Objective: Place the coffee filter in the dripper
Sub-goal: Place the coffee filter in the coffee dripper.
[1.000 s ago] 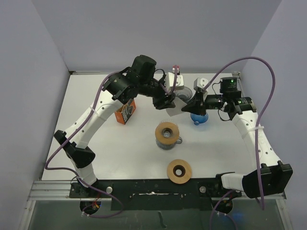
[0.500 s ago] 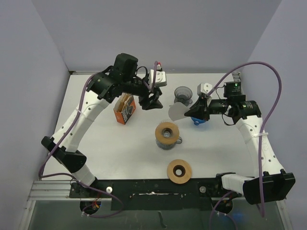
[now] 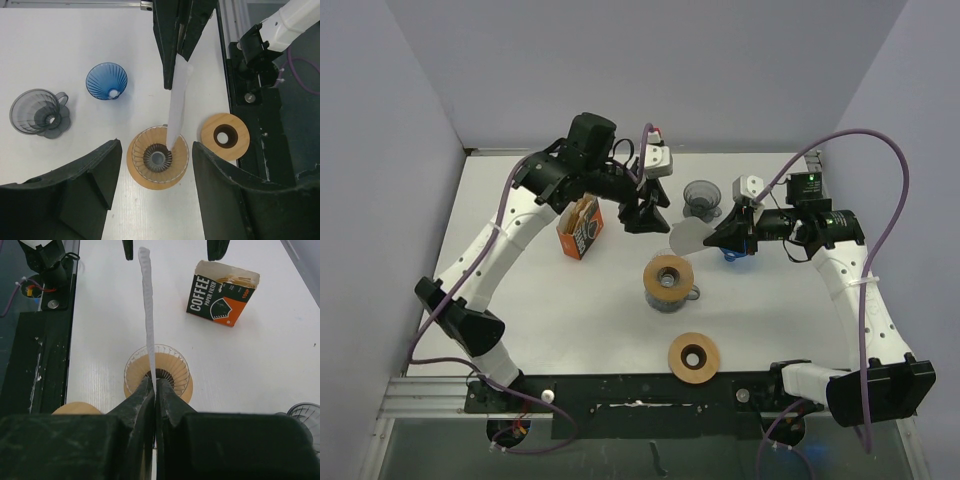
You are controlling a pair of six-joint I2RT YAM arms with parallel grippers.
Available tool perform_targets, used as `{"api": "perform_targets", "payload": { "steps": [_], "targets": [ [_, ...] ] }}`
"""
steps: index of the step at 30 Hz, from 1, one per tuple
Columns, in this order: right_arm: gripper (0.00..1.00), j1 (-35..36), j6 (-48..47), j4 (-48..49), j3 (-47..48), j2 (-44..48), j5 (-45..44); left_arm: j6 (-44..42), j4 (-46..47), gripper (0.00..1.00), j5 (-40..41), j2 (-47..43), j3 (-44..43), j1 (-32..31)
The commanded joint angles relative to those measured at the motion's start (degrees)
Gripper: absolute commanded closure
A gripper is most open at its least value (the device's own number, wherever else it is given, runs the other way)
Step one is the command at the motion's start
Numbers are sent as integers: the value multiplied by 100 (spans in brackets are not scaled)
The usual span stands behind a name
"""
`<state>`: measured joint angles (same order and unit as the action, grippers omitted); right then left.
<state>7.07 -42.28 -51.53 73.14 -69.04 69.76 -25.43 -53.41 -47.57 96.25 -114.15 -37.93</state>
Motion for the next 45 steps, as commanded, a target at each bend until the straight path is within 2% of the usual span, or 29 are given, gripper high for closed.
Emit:
{"api": "perform_targets", "payload": {
  "steps": [1,18,45],
  "targets": [
    [100,-7,-122,12,58,57,319,292,389,43,-475,141,-211,-27],
    [100,-13,-235,-50,-2,101,370,444,498,50,-442,274,-335,-24],
    [100,-111,-132,26,-2,136,608,344,498,51,-445,237,-210,-80]
  ]
}}
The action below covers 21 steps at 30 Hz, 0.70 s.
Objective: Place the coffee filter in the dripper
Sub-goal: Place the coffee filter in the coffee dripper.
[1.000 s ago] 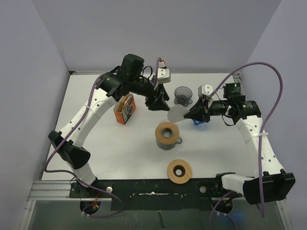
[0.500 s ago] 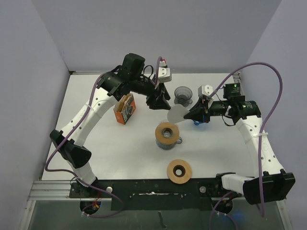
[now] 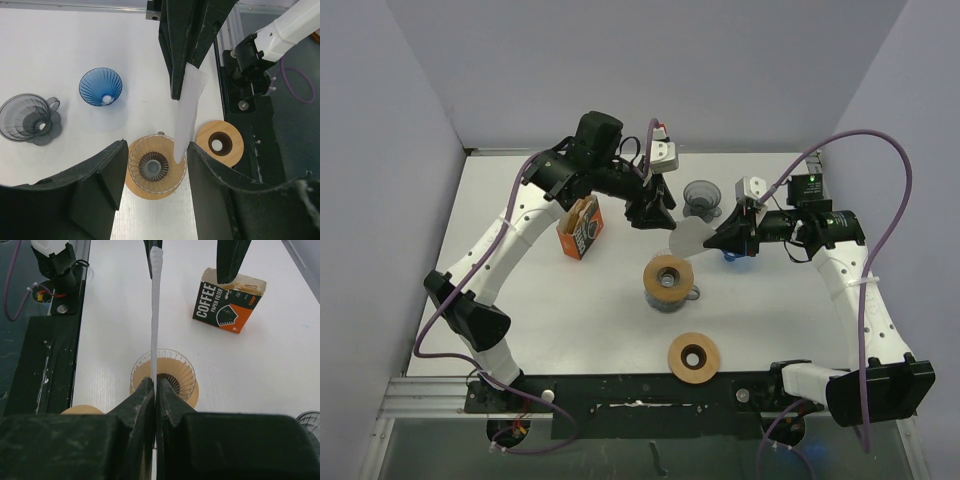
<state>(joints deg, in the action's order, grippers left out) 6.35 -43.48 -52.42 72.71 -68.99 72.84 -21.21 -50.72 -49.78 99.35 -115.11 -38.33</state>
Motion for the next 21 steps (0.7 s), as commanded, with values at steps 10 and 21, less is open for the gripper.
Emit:
{"api": "perform_targets", "payload": {
  "steps": [10,21],
  "targets": [
    [100,-37,-2,127,24,131,388,-157,161,51,-161,-13,-205,-98],
    [100,-40,-28,127,-46,149,363,-314,30,51,26,-47,-442,-80]
  ]
}}
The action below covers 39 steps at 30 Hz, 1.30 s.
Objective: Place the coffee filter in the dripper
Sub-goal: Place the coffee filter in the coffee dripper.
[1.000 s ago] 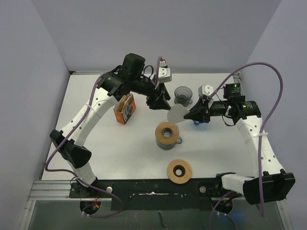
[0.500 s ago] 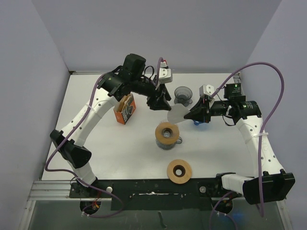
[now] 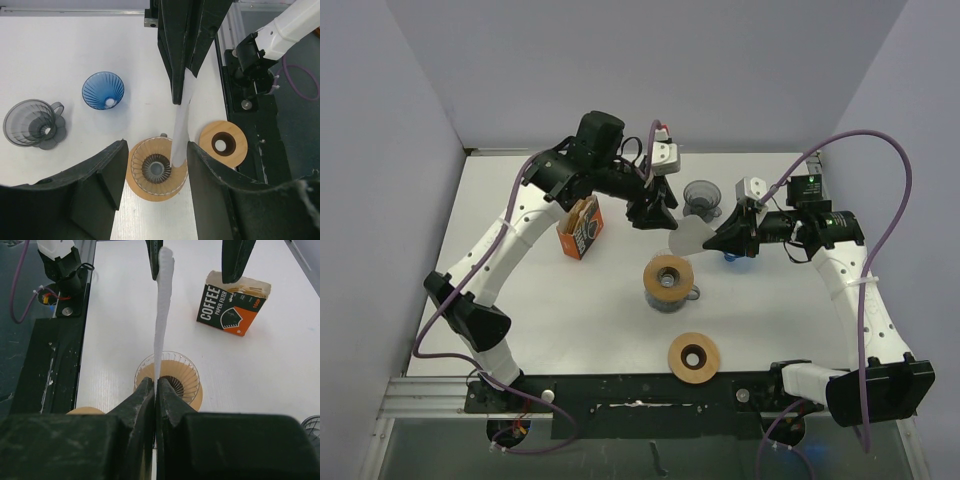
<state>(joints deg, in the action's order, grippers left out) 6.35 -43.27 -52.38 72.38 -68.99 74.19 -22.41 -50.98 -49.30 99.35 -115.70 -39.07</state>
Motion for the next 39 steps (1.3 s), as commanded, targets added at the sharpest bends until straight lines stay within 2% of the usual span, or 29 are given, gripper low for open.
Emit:
{"api": "perform_targets", "payload": {
  "steps": [1,28,39],
  "targets": [
    [100,-40,-58,123,-19,149,227,-200,54,51,-12,-47,-411,7],
    [100,-28,-114,70,48,149,341,-301,36,51,114,98,-532,47],
    [100,-28,-36,166,66,106,359,-287,-8,51,-241,171,-534,36]
  ]
}}
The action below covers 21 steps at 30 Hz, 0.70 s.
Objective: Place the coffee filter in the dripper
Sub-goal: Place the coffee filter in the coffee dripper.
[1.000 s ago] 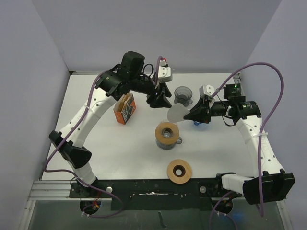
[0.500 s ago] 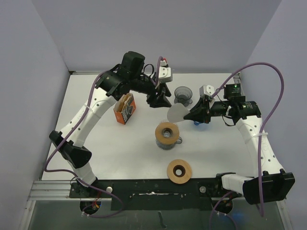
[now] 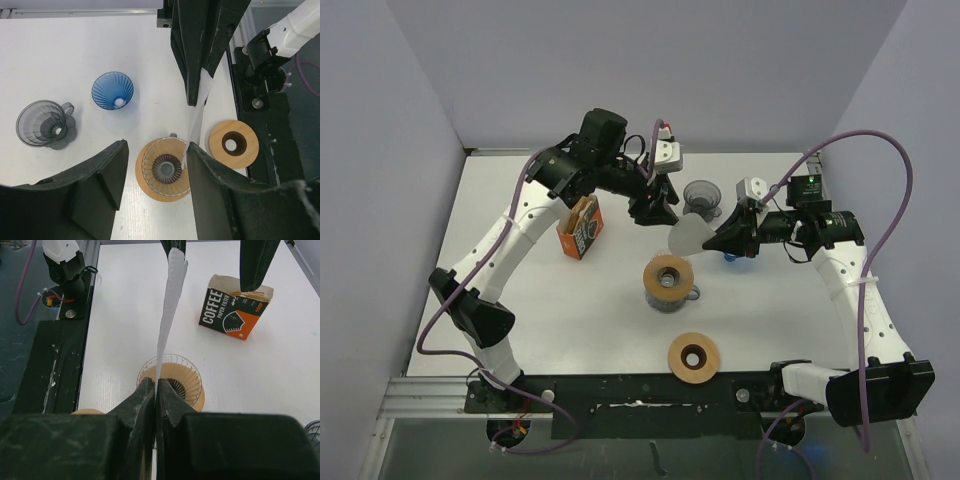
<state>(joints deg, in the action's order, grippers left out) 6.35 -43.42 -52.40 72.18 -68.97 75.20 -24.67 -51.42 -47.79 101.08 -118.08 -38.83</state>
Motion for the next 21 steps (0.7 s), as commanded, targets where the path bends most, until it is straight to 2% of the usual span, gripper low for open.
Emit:
{"api": "perform_targets", "payload": {
  "steps": [1,10,21],
  "targets": [
    [100,-28,2,191,85,99,258,-56,35,51,-431,-15,-288,20],
    [100,-24,362,547,167,10,420,17,135,51,-837,-50,18,44],
    [100,48,870,1064,494,-232,536,559,978,54,-1469,-344,666,274]
  ]
}}
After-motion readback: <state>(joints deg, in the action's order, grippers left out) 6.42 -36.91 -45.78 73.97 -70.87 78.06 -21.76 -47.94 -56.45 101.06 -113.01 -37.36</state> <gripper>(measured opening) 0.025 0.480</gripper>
